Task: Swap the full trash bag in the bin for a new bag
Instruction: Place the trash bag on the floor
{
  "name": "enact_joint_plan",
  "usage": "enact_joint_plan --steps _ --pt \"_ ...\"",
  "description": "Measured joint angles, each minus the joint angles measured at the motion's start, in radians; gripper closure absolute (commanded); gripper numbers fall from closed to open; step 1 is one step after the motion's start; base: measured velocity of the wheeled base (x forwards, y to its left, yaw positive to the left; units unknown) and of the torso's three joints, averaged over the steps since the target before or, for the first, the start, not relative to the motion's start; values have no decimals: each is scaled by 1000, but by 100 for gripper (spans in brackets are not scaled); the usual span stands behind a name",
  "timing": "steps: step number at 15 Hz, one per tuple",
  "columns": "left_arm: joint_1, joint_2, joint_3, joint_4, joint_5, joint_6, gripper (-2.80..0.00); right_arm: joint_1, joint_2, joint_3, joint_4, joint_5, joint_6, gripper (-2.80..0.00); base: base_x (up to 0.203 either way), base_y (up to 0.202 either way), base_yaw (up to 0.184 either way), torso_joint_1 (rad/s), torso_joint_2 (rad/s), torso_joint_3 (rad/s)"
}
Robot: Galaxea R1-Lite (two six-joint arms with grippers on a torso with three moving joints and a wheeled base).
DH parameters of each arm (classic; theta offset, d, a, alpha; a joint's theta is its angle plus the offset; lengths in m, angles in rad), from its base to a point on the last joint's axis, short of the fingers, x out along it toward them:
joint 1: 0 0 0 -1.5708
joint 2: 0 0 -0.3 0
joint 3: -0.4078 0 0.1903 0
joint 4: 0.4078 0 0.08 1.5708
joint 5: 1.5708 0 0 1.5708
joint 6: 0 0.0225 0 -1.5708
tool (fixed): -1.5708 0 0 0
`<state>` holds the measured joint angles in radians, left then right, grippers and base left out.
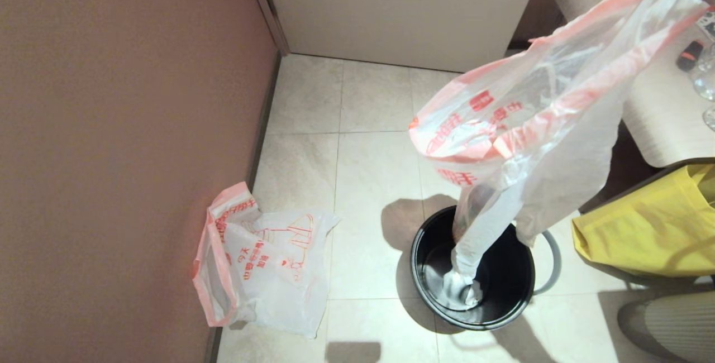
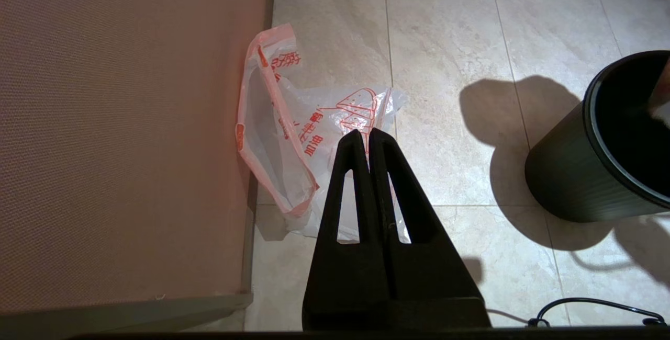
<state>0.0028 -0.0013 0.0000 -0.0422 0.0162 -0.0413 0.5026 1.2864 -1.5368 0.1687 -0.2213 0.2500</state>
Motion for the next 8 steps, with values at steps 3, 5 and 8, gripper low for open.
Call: enact_joint_plan --steps 3,5,8 --pt "0 0 0 0 -1 0 0 -62 13 -176 50 0 0 0 0 0 0 0 0 0" --pt "0 0 0 0 0 0 0 -128 56 -308 108 -7 -6 0 0 0 0 0 0 0" --pt "0 0 0 0 0 0 0 -271 179 -418 145 -25 -55 0 0 0 0 0 0 0"
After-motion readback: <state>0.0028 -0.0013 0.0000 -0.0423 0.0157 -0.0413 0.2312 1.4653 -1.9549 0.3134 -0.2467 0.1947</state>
